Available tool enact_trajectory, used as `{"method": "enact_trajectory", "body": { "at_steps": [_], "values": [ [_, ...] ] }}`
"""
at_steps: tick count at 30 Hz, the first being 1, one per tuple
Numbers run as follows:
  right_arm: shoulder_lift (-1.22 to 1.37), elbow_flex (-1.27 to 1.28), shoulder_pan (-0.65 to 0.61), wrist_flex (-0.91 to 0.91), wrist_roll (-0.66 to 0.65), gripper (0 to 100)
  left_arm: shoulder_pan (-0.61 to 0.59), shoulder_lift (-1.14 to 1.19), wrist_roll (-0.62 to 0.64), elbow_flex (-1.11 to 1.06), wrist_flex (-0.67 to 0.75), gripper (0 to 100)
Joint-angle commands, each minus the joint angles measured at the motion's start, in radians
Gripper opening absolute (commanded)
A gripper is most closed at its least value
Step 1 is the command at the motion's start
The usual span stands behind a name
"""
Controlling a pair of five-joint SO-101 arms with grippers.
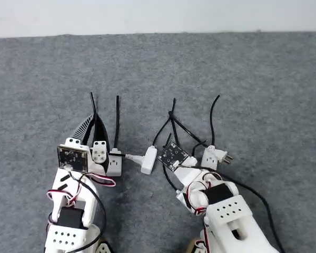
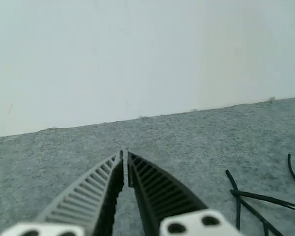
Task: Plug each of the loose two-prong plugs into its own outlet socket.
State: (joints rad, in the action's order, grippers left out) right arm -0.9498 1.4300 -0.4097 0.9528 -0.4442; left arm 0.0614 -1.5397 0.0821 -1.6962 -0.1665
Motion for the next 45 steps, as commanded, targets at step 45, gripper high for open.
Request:
{"method": "enact_trajectory", "body": {
  "at_steps": [45],
  "values": [
    [0.016, -0.071, 0.684, -0.071, -0.333, 0.9, 0.017, 0.005, -0.029, 0.007, 0.031, 1]
  ]
}}
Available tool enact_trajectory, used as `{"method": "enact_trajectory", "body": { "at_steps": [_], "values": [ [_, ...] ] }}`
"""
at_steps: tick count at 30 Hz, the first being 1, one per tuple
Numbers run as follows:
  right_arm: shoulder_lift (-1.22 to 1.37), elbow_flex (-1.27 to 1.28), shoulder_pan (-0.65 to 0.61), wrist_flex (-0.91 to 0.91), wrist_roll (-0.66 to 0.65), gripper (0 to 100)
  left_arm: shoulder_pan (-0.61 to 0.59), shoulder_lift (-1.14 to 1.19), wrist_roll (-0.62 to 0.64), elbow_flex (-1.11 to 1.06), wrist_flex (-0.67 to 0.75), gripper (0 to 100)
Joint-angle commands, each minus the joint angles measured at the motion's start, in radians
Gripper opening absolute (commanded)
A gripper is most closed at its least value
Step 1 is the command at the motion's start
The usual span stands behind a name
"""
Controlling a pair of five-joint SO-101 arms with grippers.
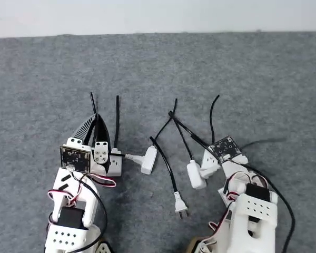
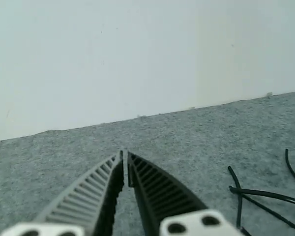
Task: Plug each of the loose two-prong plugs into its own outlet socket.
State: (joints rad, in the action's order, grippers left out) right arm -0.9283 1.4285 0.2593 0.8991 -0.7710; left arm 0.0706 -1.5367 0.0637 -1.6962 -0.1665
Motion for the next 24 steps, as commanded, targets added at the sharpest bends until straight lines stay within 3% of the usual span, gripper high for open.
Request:
{"method": "enact_trajectory", "body": {
  "at_steps": [1, 5, 11, 18, 24],
  "values": [
    [-0.005, -0.071, 0.015, -0.019, 0.017, 0.9, 0.008, 0.002, -0.011, 0.007, 0.031, 1],
    [-0.005, -0.086, -0.022, -0.012, 0.103, 3.2, 0.008, 0.002, -0.011, 0.007, 0.031, 1],
    [-0.005, -0.086, -0.108, -0.008, 0.216, 20.6, 0.008, 0.002, -0.011, 0.007, 0.031, 1],
    [-0.005, -0.072, -0.213, -0.016, 0.269, 21.6, 0.008, 0.002, -0.011, 0.007, 0.032, 1],
    [-0.007, 0.048, -0.223, -0.016, 0.269, 21.8, 0.008, 0.002, -0.011, 0.007, 0.032, 1]
  ]
}}
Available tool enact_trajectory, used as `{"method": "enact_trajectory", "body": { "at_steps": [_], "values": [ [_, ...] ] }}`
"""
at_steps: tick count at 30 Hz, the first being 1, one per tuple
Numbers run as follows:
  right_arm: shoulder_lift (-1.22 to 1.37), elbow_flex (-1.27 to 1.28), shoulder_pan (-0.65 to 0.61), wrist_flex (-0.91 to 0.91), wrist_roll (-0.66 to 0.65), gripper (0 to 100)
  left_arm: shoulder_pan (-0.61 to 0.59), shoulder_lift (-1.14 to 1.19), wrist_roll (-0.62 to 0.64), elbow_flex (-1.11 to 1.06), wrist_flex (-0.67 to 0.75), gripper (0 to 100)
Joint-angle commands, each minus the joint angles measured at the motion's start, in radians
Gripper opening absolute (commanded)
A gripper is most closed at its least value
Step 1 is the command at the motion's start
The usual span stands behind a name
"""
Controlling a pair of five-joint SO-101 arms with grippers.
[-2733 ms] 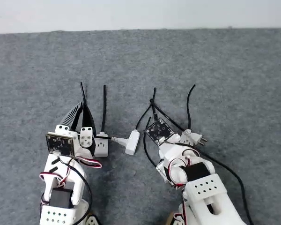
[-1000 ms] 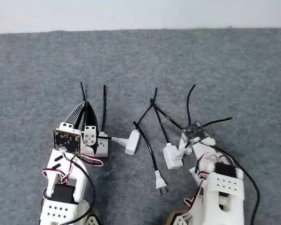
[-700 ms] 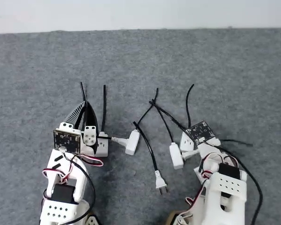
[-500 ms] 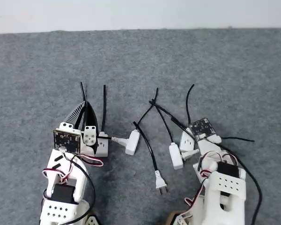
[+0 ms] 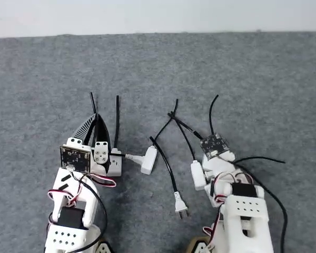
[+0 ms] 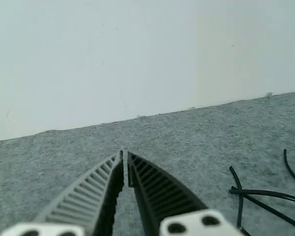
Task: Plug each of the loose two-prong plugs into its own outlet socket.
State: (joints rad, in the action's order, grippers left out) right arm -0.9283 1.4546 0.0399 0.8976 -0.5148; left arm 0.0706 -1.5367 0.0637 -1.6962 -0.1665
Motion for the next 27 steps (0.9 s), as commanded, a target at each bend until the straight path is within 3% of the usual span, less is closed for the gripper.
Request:
{"method": "enact_trajectory", "body": {
  "at_steps": [1, 27],
  "values": [
    [-0.008, 0.02, -0.004, -0.015, 0.012, 21.8, 0.009, 0.002, -0.011, 0.007, 0.032, 1],
    [-0.323, 0.14, -0.005, -0.007, 0.012, 21.7, 0.009, 0.009, -0.011, 0.007, 0.032, 1]
  ]
}}
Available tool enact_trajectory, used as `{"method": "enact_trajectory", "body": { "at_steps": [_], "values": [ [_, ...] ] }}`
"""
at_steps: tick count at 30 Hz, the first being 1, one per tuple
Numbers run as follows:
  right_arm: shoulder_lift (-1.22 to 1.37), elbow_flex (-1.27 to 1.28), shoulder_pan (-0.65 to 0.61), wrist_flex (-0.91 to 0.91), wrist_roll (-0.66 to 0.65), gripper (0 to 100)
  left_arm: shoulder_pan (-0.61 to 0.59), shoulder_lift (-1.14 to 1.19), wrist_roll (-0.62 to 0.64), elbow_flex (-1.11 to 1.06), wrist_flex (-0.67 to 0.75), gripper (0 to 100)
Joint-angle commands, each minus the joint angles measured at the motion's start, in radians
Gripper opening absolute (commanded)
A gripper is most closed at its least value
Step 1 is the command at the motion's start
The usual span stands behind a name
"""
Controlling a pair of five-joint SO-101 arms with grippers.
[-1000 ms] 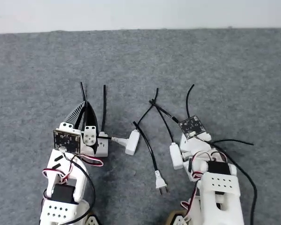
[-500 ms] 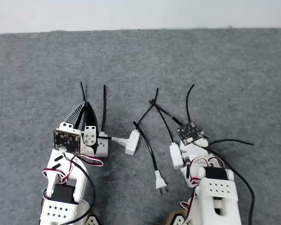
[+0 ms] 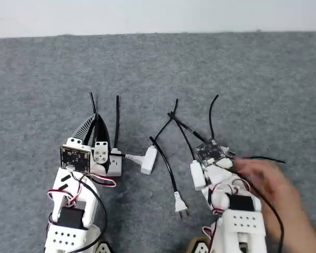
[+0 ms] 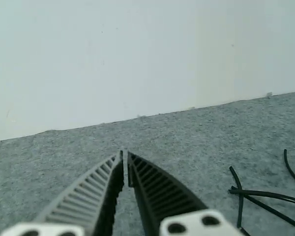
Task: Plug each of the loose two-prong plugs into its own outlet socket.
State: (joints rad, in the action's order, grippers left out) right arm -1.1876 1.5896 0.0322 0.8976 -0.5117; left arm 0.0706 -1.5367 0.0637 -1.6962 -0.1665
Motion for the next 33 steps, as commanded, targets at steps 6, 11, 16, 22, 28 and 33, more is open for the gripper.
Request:
{"method": "enact_trajectory", "body": {
  "at_steps": [6, 11, 16, 22, 28, 33],
  "values": [
    [-0.266, 0.084, 0.002, -0.012, 0.009, 21.7, 0.011, 0.009, -0.011, 0.007, 0.032, 1],
    [-0.44, 0.101, 0.002, 0.056, 0.009, 21.7, 0.038, 0.011, -0.012, 0.007, 0.029, 1],
    [-0.518, 0.1, 0.005, 0.308, 0.009, 21.7, 0.035, 0.011, -0.012, 0.007, 0.029, 1],
    [-0.558, 0.097, 0.005, 0.371, 0.008, 21.7, 0.037, 0.011, -0.012, 0.007, 0.029, 1],
    [-0.561, 0.097, 0.005, 0.371, 0.008, 21.7, 0.037, 0.011, -0.012, 0.007, 0.029, 1],
    [-0.561, 0.097, 0.005, 0.371, 0.008, 21.7, 0.038, 0.011, -0.012, 0.007, 0.029, 1]
  ]
}}
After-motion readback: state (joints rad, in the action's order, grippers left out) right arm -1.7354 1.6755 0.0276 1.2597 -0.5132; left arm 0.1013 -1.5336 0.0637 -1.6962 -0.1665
